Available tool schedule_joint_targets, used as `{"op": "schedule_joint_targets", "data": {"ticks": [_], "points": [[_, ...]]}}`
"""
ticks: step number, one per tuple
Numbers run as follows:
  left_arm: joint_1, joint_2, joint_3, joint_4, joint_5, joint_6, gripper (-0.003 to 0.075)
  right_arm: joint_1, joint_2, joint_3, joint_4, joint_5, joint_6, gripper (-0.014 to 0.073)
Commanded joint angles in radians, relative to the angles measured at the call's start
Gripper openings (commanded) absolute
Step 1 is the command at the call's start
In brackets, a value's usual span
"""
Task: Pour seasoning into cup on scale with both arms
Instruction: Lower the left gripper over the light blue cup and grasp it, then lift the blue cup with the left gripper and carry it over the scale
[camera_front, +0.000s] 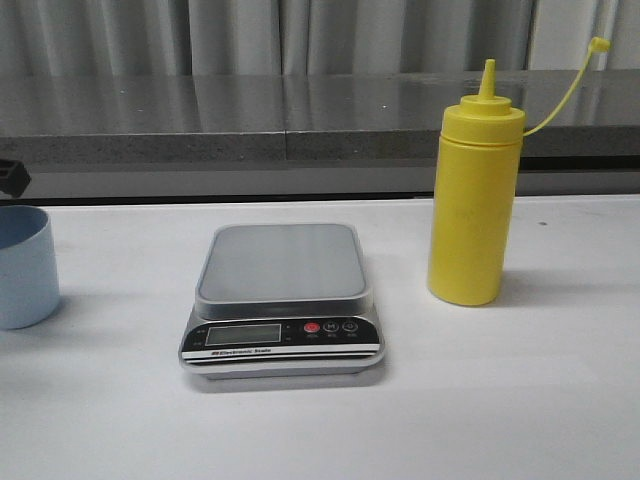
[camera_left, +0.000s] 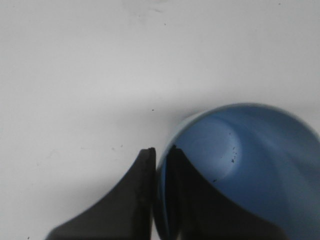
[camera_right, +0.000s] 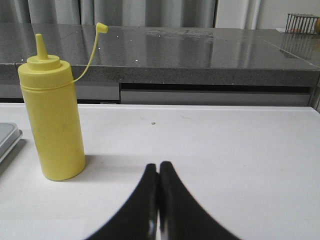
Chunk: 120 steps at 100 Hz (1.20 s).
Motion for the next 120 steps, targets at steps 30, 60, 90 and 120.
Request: {"op": "schedule_joint_targets", "data": {"ticks": [30, 60, 90, 120], "points": [[-0.004, -0.101, -0.065, -0.085, 0.005, -0.007, -0.002, -0.007, -0.02, -0.021, -0.008, -0.076, -0.004, -0.0069], [-0.096, -0.12, -0.319, -0.093, 0.296, 0.009, -0.002, -0.007, -0.02, -0.021, -0.008, -0.076, -0.004, -0.0069], [-0.234, -0.083, -0.492, -0.093, 0.357, 0.02, -0.002, -0.007, -0.02, -0.021, -0.008, -0.076, -0.004, -0.0069], [-0.352, 0.054, -0.596, -0.093, 0.368, 0.02, -0.002, -0.007, -0.02, -0.021, -0.008, -0.076, -0.004, -0.0069]]}}
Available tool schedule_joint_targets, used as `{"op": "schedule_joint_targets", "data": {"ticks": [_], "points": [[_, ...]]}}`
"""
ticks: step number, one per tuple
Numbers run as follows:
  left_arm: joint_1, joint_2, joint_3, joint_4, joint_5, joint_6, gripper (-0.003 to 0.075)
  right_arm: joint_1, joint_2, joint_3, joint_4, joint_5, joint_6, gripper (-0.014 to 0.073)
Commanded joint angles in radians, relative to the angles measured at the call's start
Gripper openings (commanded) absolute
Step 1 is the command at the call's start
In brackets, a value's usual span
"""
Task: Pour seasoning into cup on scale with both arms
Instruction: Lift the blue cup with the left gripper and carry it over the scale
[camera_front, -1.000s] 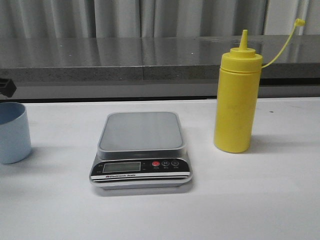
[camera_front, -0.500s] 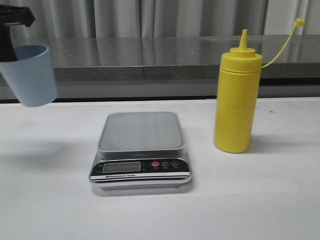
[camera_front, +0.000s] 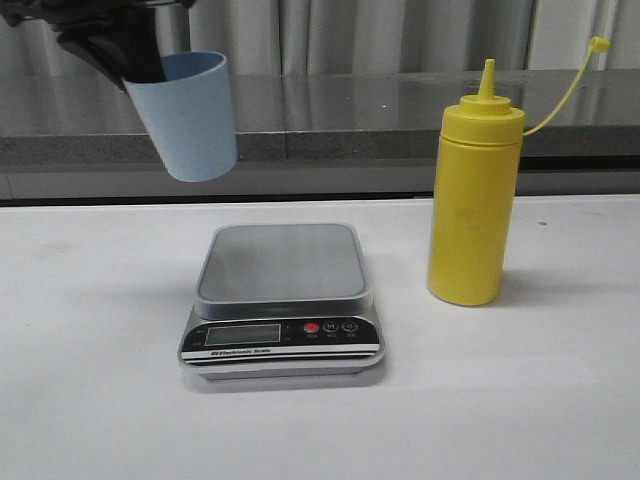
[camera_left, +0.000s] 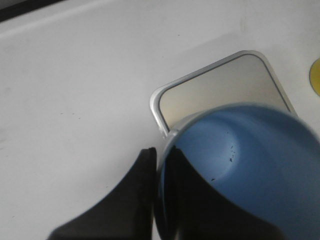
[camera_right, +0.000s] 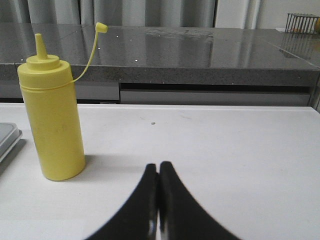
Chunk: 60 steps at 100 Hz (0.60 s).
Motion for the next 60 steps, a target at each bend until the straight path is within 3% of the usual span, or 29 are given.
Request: {"op": "schedule_joint_targets", "data": {"ticks": [1, 60], "points": [[-0.036, -0.003, -0.057, -0.016, -0.029, 0.003, -0.002, -0.007, -0.02, -0.021, -0.006, -0.076, -0.004, -0.0069], [-0.135, 0.192, -0.167, -0.009, 0.007, 0.003, -0.002, -0.007, -0.02, -0.021, -0.006, -0.076, -0.004, -0.0069]]}}
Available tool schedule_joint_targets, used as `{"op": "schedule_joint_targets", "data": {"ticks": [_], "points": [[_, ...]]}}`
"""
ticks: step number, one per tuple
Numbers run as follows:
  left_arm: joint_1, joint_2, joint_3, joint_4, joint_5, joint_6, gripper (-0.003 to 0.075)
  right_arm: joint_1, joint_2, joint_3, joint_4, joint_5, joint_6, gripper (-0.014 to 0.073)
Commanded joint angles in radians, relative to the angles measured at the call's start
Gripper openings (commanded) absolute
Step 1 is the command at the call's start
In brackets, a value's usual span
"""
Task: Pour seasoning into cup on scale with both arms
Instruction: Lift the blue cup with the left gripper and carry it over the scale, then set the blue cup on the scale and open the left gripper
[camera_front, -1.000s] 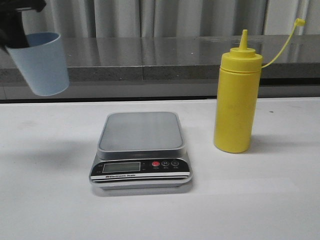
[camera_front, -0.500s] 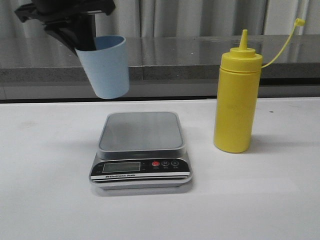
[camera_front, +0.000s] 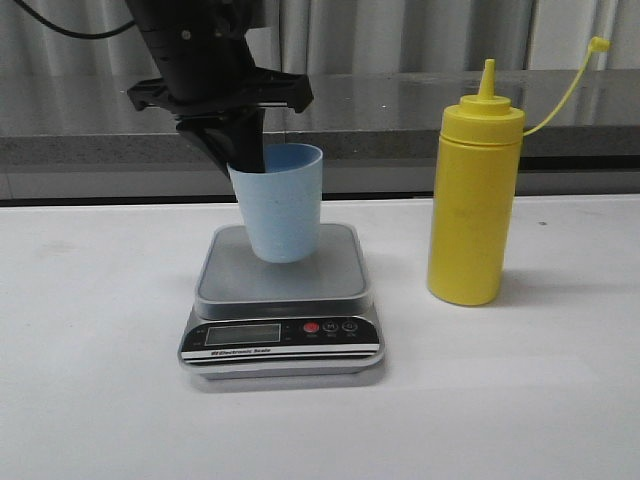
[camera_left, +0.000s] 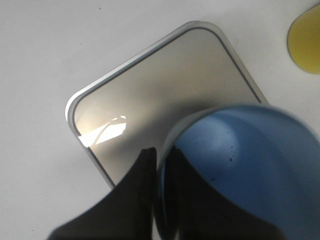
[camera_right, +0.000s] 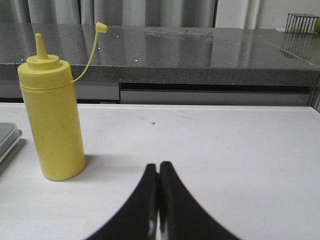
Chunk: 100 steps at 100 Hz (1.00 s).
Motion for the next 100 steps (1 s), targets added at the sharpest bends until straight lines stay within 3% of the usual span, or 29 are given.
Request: {"op": "schedule_joint_targets", "data": {"ticks": [1, 56, 68, 87, 100], "points": [[-0.009, -0.042, -0.032, -0.009, -0.026, 0.003, -0.002, -0.007, -0.02, -0.021, -0.006, -0.076, -0.004, -0.0069], [-0.009, -0.017, -0.032, -0.009, -0.017, 0.003, -0.0004, -0.007, -0.02, -0.021, -0.006, -0.076, -0.004, -0.0069], [-0.009, -0.017, -0.032, -0.009, -0.013, 0.003, 0.0127, -0.007, -0.02, -0.021, -0.006, -0.076, -0.004, -0.0069], [-0.009, -0.018, -0.032, -0.009, -0.011, 0.003, 0.0456, -0.007, -0.02, -0.021, -0.006, -0.076, -0.004, -0.0069], [-0.009, -0.038, -0.032, -0.012, -0.011, 0.001, 0.0505, -0.007, -0.02, -0.021, -0.006, -0.076, -0.004, -0.0069]]}}
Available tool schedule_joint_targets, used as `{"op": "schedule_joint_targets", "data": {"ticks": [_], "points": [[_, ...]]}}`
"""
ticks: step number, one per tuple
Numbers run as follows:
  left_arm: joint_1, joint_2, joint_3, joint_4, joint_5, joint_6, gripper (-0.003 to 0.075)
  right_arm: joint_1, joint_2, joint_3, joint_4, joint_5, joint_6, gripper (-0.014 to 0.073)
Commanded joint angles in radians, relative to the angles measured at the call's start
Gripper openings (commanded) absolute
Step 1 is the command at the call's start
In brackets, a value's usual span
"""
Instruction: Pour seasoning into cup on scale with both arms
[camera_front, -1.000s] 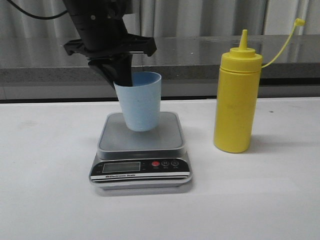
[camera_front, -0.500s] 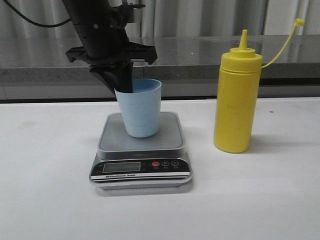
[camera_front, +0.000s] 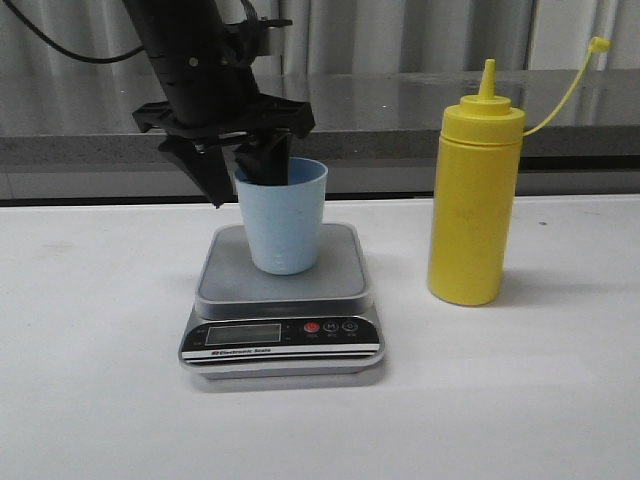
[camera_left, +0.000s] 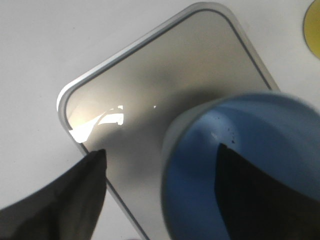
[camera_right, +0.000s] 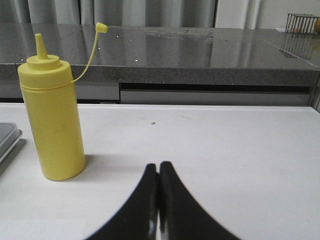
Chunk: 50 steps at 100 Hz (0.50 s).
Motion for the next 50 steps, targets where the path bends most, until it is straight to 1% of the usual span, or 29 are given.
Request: {"op": "schedule_joint_targets", "data": {"ticks": [1, 21, 50], "points": [[-0.008, -0.078, -0.026, -0.012, -0.019, 0.001, 0.0505, -0.007, -0.02, -0.021, -0.006, -0.076, -0.004, -0.0069], [-0.003, -0.132, -0.026, -0.012, -0.019, 0.001, 0.0505, -0.007, -0.02, -0.021, -0.006, -0.076, -0.004, -0.0069], [0.036, -0.243, -0.019, -0.012, -0.067, -0.008, 0.0503, -0.007, -0.02, -0.021, -0.006, -0.076, -0.004, -0.0069]]}}
